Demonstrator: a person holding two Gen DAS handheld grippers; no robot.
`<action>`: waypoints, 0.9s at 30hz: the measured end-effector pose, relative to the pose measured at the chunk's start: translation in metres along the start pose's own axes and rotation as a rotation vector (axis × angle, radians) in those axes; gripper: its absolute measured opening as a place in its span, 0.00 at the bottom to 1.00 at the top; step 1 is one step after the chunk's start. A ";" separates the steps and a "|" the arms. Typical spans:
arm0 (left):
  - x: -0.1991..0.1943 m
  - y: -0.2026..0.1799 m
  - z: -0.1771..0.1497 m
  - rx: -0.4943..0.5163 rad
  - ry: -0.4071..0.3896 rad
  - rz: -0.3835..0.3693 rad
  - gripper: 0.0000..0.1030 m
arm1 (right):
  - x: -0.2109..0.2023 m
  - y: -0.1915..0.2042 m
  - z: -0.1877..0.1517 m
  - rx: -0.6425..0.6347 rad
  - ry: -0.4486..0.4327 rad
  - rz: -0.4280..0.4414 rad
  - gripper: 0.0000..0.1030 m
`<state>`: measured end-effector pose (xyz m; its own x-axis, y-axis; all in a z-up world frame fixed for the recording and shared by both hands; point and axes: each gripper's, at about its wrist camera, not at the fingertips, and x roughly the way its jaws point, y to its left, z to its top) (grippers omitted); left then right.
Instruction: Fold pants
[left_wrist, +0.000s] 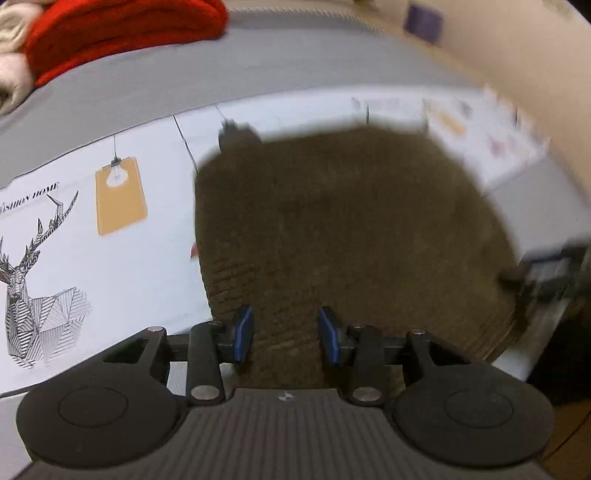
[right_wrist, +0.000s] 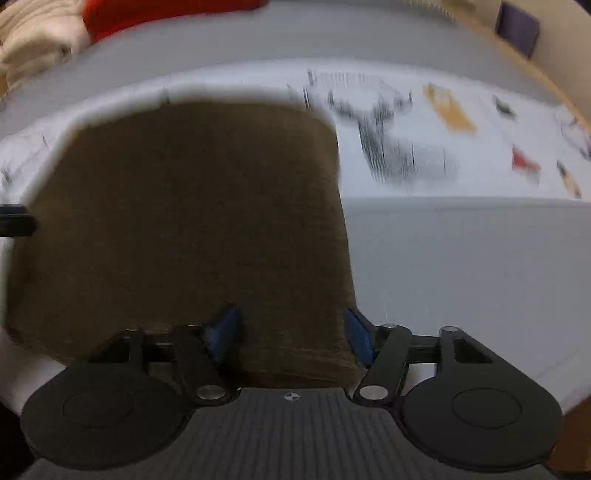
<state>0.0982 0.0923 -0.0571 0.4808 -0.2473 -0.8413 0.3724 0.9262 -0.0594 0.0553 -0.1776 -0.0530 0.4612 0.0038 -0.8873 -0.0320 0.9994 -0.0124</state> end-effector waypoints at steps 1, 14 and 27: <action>-0.004 -0.004 -0.002 0.011 -0.019 0.017 0.44 | 0.001 -0.003 -0.001 0.034 -0.003 0.002 0.78; -0.092 -0.013 -0.024 -0.239 -0.031 0.057 0.85 | -0.028 -0.026 -0.009 0.139 0.007 0.090 0.78; -0.080 -0.006 -0.032 -0.344 -0.087 0.121 0.84 | -0.012 -0.041 0.002 0.257 -0.032 0.177 0.29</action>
<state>0.0322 0.1158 -0.0070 0.5762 -0.1399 -0.8052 0.0272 0.9880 -0.1522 0.0524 -0.2190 -0.0408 0.4959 0.1758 -0.8504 0.1091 0.9589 0.2618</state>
